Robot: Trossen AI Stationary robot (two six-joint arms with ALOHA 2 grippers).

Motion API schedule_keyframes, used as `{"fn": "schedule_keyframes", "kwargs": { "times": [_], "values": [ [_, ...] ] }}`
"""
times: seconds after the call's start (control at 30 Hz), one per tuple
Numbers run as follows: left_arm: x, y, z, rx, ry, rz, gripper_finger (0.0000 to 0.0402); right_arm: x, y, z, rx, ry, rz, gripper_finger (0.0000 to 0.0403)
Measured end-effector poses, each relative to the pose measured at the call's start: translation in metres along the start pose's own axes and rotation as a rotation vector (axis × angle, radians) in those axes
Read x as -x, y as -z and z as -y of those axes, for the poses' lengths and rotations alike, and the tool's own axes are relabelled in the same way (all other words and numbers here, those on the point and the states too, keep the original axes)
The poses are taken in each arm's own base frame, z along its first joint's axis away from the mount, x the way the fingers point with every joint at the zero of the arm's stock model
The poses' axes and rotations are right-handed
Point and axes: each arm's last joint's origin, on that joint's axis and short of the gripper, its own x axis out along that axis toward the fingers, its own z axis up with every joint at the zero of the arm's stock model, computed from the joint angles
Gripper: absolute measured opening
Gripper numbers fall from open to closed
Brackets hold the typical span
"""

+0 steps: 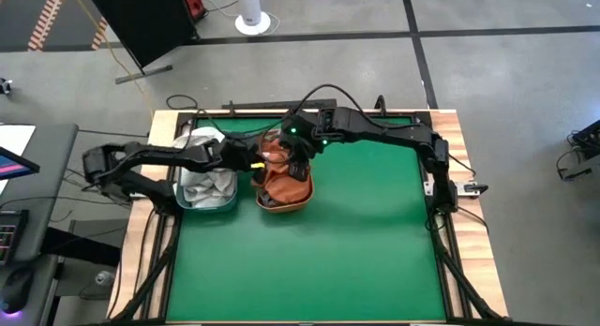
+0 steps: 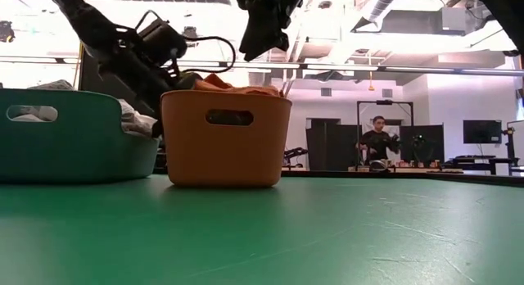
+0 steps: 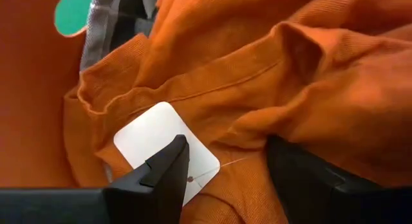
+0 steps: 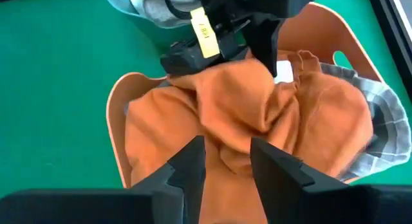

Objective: Sort towels by color in basket
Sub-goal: Put the orange towel into the orange bin

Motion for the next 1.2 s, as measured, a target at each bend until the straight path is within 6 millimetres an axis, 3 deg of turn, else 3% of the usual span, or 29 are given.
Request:
{"fn": "schedule_keyframes", "kwargs": {
  "times": [0.17, 0.4, 0.6, 0.77, 0.9, 1.03, 1.2],
  "values": [
    [0.005, -0.012, 0.006, 0.006, 0.032, 0.003, 0.0201, 0.000, 0.000, -0.001, 0.004, -0.001, -0.002, 0.0153],
    [0.065, -0.072, 0.025, -0.152, 0.022, 0.247, 0.0201, -0.004, 0.001, 0.000, 0.029, -0.014, 0.007, 0.0153],
    [0.112, -0.113, 0.041, -0.269, 0.003, 0.345, 0.0201, -0.048, 0.020, 0.008, 0.023, -0.019, -0.003, 0.0153],
    [0.130, -0.132, 0.050, -0.294, 0.009, 0.401, 0.0201, -0.092, 0.051, 0.013, -0.002, -0.019, -0.008, 0.0153],
    [0.134, -0.136, 0.052, -0.288, 0.010, 0.415, 0.0201, -0.107, 0.070, 0.018, -0.042, -0.015, -0.051, 0.0153],
    [0.149, -0.136, 0.056, -0.277, 0.036, 0.457, 0.0201, -0.092, 0.065, 0.022, -0.078, -0.034, -0.073, 0.0152],
    [0.173, -0.130, 0.062, -0.275, 0.025, 0.508, 0.0201, -0.027, 0.025, 0.024, -0.070, -0.028, 0.152, 0.0149]
  ]
}}
